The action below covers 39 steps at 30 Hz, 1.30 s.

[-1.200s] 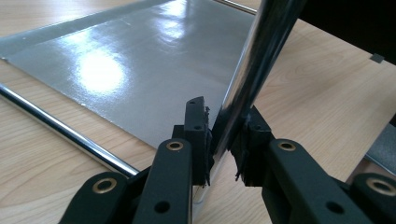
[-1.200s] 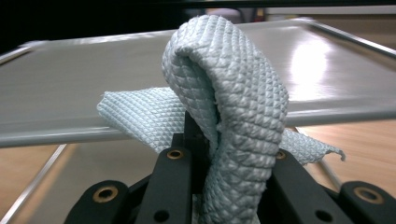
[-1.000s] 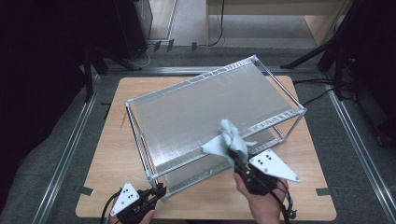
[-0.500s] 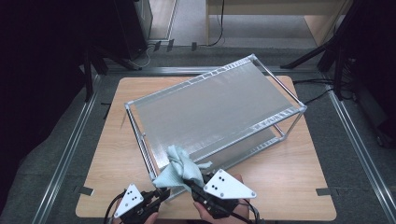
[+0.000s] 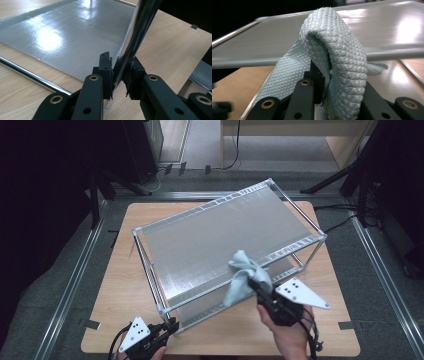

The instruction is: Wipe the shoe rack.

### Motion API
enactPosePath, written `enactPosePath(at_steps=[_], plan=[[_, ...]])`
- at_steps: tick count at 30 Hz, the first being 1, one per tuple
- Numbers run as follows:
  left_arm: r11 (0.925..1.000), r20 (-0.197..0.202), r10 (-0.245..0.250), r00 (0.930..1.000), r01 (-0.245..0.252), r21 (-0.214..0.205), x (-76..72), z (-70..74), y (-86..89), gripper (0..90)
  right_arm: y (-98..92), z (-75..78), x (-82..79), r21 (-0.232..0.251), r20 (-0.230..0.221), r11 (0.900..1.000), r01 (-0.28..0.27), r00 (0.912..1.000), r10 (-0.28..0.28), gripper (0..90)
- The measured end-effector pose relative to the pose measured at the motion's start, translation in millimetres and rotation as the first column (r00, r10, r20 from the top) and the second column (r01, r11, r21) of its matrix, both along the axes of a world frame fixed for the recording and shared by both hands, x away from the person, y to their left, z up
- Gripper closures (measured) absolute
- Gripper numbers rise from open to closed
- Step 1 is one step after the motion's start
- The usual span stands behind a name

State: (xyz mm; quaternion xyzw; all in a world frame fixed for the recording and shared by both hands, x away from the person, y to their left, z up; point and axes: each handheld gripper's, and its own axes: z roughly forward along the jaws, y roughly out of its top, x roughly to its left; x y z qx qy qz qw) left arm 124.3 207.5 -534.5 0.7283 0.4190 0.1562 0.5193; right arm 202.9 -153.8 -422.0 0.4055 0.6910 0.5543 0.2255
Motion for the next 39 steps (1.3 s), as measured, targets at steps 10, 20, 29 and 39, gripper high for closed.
enactPosePath(at_steps=[10, 20, 29, 39], plan=[[1.0, 0.003, -0.001, 1.0, 0.001, 0.005, 0.0, 0.0, 0.2, 77.5, -95.5, -28.4, 41.0, 0.036, -0.094, 0.9418, 0.334, 0.9394, -0.33, 79.2], [1.0, 0.004, 0.0, 1.0, 0.0, 0.007, 0.1, -0.1, -0.2, 77.5, -97.1, -83.6, 68.5, -0.079, -0.177, 0.9243, 0.373, 0.9073, -0.382, 81.0], [1.0, 0.006, -0.002, 1.0, 0.002, 0.007, 0.2, -0.3, -0.4, 77.5, -58.8, -114.5, 88.7, -0.243, -0.216, 0.947, 0.21, 0.9402, -0.264, 79.9], [1.0, 0.004, 0.001, 1.0, -0.001, 0.006, -0.4, -0.3, 1.1, 77.5, -55.6, -123.0, 80.5, -0.3, -0.251, 0.9408, 0.159, 0.9381, -0.238, 80.7]])
